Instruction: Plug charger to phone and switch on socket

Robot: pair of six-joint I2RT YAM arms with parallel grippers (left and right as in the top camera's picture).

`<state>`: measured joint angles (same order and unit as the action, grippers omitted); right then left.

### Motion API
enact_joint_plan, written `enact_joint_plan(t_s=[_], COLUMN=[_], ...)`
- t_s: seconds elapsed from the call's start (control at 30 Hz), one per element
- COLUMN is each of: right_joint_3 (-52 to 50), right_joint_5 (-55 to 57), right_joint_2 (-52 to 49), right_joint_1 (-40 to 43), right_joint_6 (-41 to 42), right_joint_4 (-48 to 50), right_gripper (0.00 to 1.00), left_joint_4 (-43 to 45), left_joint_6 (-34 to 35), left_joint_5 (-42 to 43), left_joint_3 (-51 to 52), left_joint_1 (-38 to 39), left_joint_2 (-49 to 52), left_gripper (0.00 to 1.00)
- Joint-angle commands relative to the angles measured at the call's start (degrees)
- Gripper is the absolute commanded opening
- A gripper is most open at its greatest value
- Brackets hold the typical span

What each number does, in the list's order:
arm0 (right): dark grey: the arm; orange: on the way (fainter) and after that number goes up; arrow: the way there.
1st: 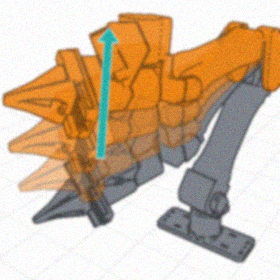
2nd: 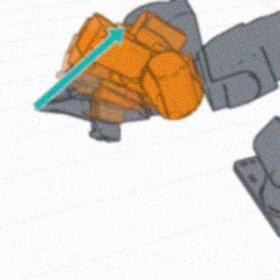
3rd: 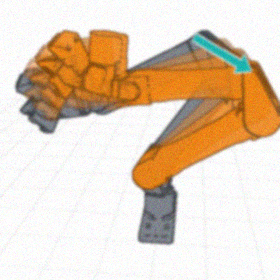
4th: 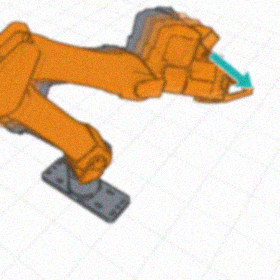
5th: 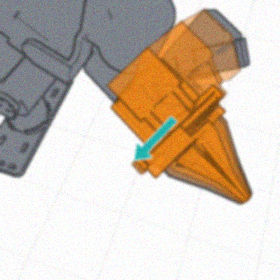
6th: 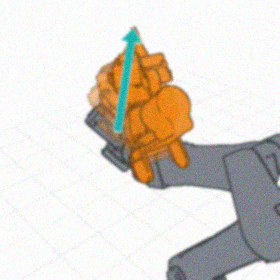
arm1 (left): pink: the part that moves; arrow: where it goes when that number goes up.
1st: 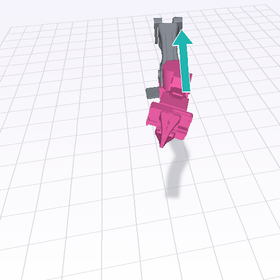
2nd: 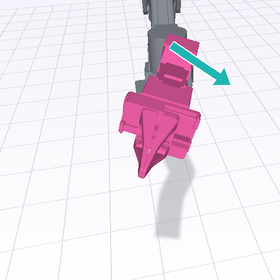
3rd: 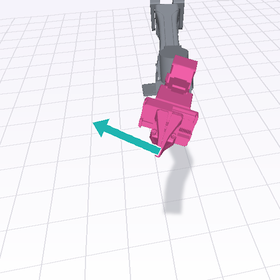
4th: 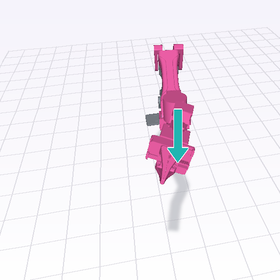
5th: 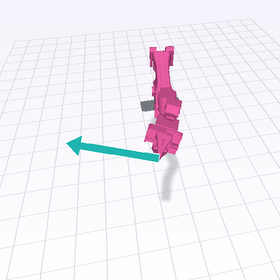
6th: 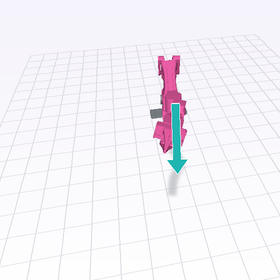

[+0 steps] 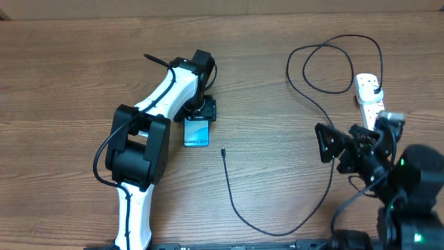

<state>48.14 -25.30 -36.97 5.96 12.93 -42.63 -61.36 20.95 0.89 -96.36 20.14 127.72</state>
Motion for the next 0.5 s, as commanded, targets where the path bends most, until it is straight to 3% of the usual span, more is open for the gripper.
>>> enact_joint_plan(t_s=[0.0,0.1,0.47], right_joint_3=[2.1,2.1,2.1], right_joint_5=[-9.4,-17.9,-25.8], right_joint_2=[-4.1,-8.4,-23.6], right_joint_1=[-0.3,-0.3,-0.7], right_joint_6=[-1.2,-1.2,-1.2], right_joint_4=[-0.1,0.3,1.4], right_gripper=[1.0,1.0,0.98], left_joint_4=[-0.7,-1.3,-2.9], left_joint_6=[-3.1,-4.5,-7.1], left_joint_5=[5.4,8.0,13.4], left_joint_3=[1.7,1.7,1.7], left_joint_1=[-0.6,-1.0,-1.4], left_joint_2=[-0.1,-0.1,-0.1], left_gripper=[0.58,0.57,0.57])
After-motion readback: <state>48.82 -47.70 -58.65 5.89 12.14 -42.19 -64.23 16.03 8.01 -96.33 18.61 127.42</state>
